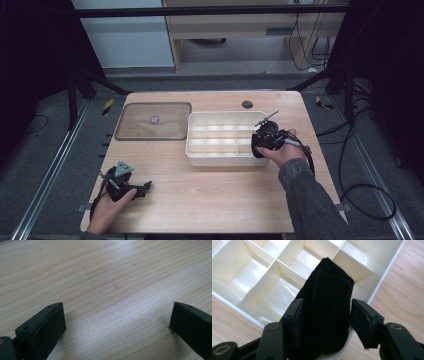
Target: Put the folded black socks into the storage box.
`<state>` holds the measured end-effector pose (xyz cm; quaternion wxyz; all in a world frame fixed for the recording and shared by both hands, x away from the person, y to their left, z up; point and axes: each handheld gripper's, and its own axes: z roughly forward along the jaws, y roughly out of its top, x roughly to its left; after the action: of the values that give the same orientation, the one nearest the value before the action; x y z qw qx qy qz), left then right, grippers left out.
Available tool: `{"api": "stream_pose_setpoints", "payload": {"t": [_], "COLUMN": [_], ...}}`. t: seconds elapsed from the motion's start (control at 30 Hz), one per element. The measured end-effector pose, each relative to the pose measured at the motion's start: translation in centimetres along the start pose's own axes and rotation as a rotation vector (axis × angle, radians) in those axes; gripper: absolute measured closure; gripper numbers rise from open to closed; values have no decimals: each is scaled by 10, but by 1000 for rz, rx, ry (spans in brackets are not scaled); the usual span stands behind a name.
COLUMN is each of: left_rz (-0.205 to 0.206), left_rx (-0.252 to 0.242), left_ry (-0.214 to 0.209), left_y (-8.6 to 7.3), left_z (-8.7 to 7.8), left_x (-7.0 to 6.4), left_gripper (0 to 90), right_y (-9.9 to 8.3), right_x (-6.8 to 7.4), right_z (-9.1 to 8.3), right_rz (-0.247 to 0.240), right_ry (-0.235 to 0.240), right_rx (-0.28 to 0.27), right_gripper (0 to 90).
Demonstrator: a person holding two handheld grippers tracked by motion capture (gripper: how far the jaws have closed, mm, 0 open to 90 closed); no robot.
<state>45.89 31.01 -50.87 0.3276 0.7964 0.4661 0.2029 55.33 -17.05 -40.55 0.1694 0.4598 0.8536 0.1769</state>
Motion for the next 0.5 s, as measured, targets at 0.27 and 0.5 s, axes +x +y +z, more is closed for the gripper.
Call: {"api": "stream_pose_setpoints", "payload": {"t": [0.27, 0.5], "left_rz": [0, 0], "left_rx": [0, 0], "left_ry": [0, 0], "left_y": [0, 0], "left_z": [0, 0], "left_x": [0, 0], "left_gripper": [0, 0], "right_y": [4, 13], "right_x": [-8, -17], "right_z": [-30, -57], "right_rz": [3, 11], "right_ry": [9, 0], "right_rx": [-70, -110], "right_gripper": [386, 383]}}
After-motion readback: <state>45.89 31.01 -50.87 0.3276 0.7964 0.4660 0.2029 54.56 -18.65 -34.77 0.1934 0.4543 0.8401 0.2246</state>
